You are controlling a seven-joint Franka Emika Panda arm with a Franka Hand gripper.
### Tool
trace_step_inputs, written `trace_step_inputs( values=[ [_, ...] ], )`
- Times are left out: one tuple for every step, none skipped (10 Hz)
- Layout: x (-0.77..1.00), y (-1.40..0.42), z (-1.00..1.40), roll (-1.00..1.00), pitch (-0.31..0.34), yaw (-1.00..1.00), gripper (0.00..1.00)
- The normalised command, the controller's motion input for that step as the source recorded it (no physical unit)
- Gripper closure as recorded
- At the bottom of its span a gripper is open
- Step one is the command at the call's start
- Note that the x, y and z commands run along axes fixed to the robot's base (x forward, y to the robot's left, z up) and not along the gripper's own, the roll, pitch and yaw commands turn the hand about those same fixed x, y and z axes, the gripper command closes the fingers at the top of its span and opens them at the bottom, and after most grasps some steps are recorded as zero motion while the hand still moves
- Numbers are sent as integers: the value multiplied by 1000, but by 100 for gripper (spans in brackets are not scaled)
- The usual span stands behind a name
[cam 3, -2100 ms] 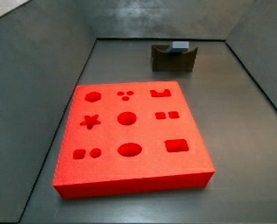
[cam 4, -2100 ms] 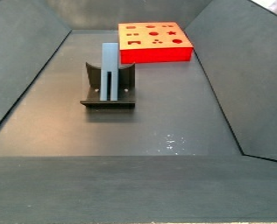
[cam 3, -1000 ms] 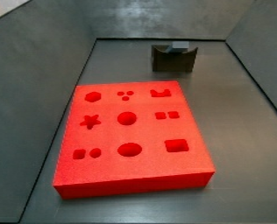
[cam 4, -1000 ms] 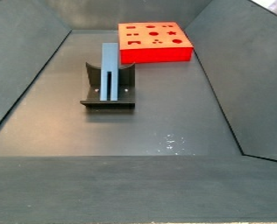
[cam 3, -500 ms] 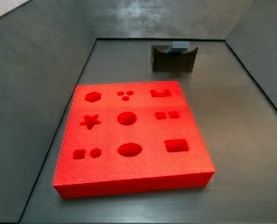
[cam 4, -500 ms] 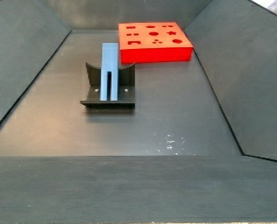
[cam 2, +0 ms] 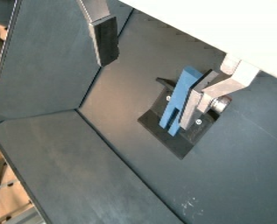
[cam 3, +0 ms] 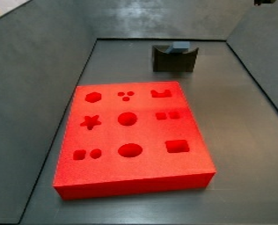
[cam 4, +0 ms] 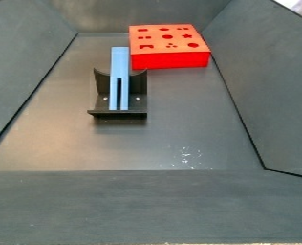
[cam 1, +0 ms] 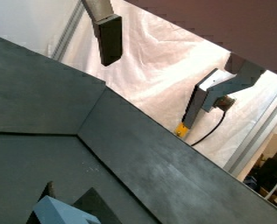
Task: Pick up the double-square object. Move up. Rotate the double-square object. Place the double-square object on the fixture. Regrasp the double-square object. Move to above the board. Insert the double-square object.
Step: Regrasp the double-square object.
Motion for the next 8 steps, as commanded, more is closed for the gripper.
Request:
trace_step_inputs(
  values=[
    [78, -42, -6, 183, 31, 210, 0],
    [28, 42, -1000, 228, -18, 151, 0],
    [31, 41, -1000, 220, -36, 126, 0],
    [40, 36, -1000, 173, -73, 95, 0],
    [45, 32, -1000, 130, -90, 72, 0],
    [51, 32, -1000, 103, -102, 48, 0],
    [55, 31, -1000, 85, -106, 26, 0],
    [57, 30, -1000, 80, -105, 11, 0]
  ],
)
